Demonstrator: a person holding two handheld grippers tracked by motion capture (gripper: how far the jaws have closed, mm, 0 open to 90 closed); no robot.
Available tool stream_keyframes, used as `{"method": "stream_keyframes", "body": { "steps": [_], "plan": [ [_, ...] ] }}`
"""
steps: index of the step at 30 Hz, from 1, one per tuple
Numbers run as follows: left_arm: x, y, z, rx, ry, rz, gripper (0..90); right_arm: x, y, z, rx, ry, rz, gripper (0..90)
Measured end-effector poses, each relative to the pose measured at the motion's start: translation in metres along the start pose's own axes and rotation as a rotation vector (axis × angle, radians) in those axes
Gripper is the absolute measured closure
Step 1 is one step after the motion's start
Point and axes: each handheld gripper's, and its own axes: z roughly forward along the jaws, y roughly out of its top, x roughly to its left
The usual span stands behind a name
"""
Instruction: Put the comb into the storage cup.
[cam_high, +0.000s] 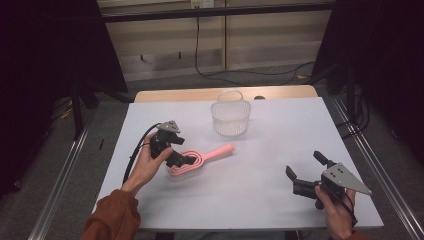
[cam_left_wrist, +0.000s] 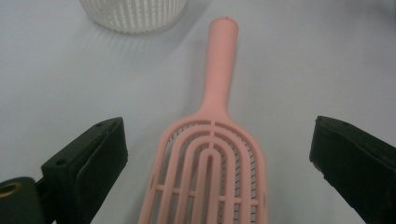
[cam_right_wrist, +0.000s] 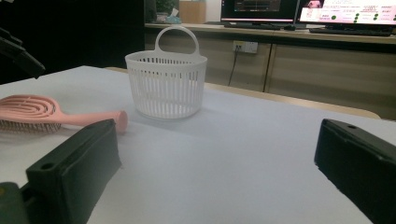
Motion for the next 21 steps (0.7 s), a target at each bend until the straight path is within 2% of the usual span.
{"method": "stream_keyframes", "body": {
  "steps": [3, 4, 5, 7, 10, 12, 18, 21],
  "plan": [
    [-0.001, 0.005, 0.002, 0.031, 0.004, 0.002, 4.3, 0.0, -0.001, 0.001, 0.003, 0.005, 0.001, 0.0],
    [0.0, 0.007, 0.001, 0.053, -0.002, 0.03, 5.2, 0.0, -0.001, 0.001, 0.003, 0.005, 0.001, 0.0],
    [-0.001, 0.009, 0.002, 0.055, 0.002, 0.045, 6.6, 0.0, 0.0, 0.001, -0.001, 0.004, 0.0, 0.0],
    [-0.002, 0.011, 0.003, 0.086, 0.028, 0.079, 4.9, 0.0, 0.0, 0.001, 0.0, 0.003, -0.001, 0.0],
    [-0.002, 0.013, 0.008, 0.131, 0.005, 0.089, 4.8, 0.0, 0.0, 0.0, 0.0, 0.005, 0.0, 0.0],
    [-0.003, 0.012, 0.011, 0.163, 0.013, 0.097, 4.7, 0.0, 0.0, 0.0, 0.0, 0.005, -0.001, 0.0],
    [-0.001, 0.011, 0.02, 0.179, 0.003, 0.092, 4.6, 0.001, 0.0, 0.0, 0.001, 0.007, -0.004, 0.0],
    [0.0, 0.012, 0.024, 0.202, 0.001, 0.097, 4.9, 0.0, -0.001, 0.001, 0.002, 0.007, -0.004, 0.0]
  ]
}}
